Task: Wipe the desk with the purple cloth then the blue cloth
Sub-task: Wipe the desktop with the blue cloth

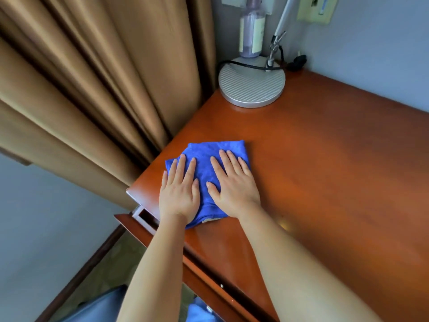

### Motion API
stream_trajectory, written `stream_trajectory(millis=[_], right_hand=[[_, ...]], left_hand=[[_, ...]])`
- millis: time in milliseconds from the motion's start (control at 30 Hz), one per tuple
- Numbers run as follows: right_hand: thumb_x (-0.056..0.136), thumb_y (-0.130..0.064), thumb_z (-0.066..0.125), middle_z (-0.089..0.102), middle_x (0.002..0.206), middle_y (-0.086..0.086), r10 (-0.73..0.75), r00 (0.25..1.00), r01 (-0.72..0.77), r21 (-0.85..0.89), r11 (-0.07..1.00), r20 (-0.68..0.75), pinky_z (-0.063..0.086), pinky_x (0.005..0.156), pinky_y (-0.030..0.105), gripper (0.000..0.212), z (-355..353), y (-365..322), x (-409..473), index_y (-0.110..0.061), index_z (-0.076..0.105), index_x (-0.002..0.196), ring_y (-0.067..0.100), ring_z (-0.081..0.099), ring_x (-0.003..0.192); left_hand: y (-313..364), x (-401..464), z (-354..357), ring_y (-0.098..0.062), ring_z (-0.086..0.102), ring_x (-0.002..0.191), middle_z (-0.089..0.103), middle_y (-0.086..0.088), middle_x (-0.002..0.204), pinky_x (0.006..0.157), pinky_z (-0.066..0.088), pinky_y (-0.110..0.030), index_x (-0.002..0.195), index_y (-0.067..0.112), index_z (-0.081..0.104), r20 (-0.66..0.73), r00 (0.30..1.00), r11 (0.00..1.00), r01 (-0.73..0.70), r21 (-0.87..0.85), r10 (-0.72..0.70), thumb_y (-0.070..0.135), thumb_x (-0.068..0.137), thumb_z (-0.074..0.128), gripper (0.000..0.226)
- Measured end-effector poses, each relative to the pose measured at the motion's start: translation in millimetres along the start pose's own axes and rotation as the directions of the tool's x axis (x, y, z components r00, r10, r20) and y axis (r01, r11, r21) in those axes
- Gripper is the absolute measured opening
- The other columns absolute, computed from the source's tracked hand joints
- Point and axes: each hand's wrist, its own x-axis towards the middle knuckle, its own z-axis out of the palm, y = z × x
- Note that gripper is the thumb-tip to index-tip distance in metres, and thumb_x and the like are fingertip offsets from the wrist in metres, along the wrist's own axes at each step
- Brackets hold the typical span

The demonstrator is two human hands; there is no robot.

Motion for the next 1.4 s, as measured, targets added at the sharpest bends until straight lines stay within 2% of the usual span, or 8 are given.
stream_trajectory(millis=[267,433,567,767,867,1100,1233,1400], right_hand=[[0.089,-0.057,0.012,0.017,0.16,0.006,0.109,0.994,-0.109,0.017,0.994,-0.017,0.002,0.12,0.035,0.074,-6.8,11.4,79.3,-0.02,0.024,0.152,0.019,0.012,0.148],[0.09,-0.057,0.016,0.02,0.159,0.006,0.216,0.974,-0.214,0.034,0.976,-0.07,0.003,0.12,0.034,0.073,-13.6,36.1,109.6,-0.019,0.027,0.151,0.02,0.014,0.147],[0.093,-0.058,0.017,0.01,0.161,0.003,0.245,0.967,-0.244,0.016,0.97,-0.072,-0.005,0.119,0.031,0.071,-14.2,49.8,114.1,-0.021,0.018,0.153,0.017,0.005,0.148],[0.095,-0.058,0.021,0.003,0.162,-0.001,0.292,0.956,-0.293,-0.001,0.956,-0.036,-0.006,0.118,0.029,0.07,-15.5,74.6,65.0,-0.023,0.011,0.154,0.013,-0.002,0.148],[0.088,-0.062,0.012,0.009,0.161,0.0,0.348,0.936,-0.348,0.018,0.937,-0.051,-0.005,0.117,0.028,0.077,-16.6,90.8,12.5,-0.021,0.019,0.153,0.015,0.005,0.148],[0.092,-0.058,0.022,0.021,0.159,0.004,0.479,0.877,-0.476,0.058,0.877,-0.049,0.0,0.118,0.031,0.071,-15.4,112.3,-113.5,-0.018,0.03,0.15,0.018,0.017,0.147],[0.09,-0.056,0.03,0.03,0.156,0.006,0.476,0.878,-0.471,0.091,0.877,-0.047,0.008,0.117,0.035,0.069,-17.6,119.3,-124.5,-0.016,0.039,0.146,0.02,0.026,0.144],[0.09,-0.058,0.022,0.023,0.158,0.002,0.353,0.934,-0.352,0.028,0.935,-0.049,0.003,0.119,0.032,0.071,-23.4,157.2,-95.3,-0.021,0.03,0.15,0.016,0.017,0.147]], left_hand=[[-18.0,99.4,-7.5,-0.027,0.012,0.148,0.016,-0.006,0.16,0.119,0.011,-0.045,0.152,0.02,0.024,0.029,0.988,0.987,-0.152,0.045,0.151,0.044,0.09,0.007,0.068],[-2.5,155.8,-5.2,-0.022,0.002,0.149,0.005,-0.002,0.162,0.12,0.002,-0.04,0.154,0.024,0.013,0.082,0.964,0.965,-0.257,0.047,0.253,0.047,0.086,-0.002,0.073],[6.2,173.3,-1.7,-0.022,-0.001,0.149,0.002,-0.002,0.162,0.12,0.0,-0.039,0.154,0.023,0.009,0.104,0.948,0.947,-0.309,0.085,0.3,0.048,0.085,-0.007,0.075],[44.8,131.2,6.1,-0.025,0.0,0.149,0.004,-0.004,0.162,0.119,0.0,-0.042,0.154,0.022,0.013,0.125,0.939,0.94,-0.332,0.079,0.321,0.046,0.086,-0.006,0.074],[76.5,95.6,15.2,-0.025,-0.001,0.149,0.005,-0.004,0.162,0.119,-0.001,-0.041,0.154,0.022,0.015,0.152,0.914,0.922,-0.385,0.039,0.376,0.046,0.088,-0.004,0.072],[138.7,5.5,39.1,-0.025,0.0,0.149,0.005,-0.003,0.161,0.119,0.0,-0.042,0.153,0.023,0.015,0.206,0.85,0.863,-0.504,0.047,0.485,0.045,0.09,-0.002,0.069],[146.7,-6.2,43.2,-0.026,0.007,0.149,0.012,-0.004,0.16,0.12,0.007,-0.044,0.152,0.022,0.023,0.174,0.861,0.871,-0.491,0.038,0.478,0.043,0.092,0.005,0.066],[169.0,11.2,47.7,-0.023,0.002,0.149,0.008,-0.003,0.161,0.118,-0.001,-0.039,0.153,0.023,0.019,0.128,0.917,0.924,-0.382,0.012,0.378,0.044,0.09,0.002,0.069]])
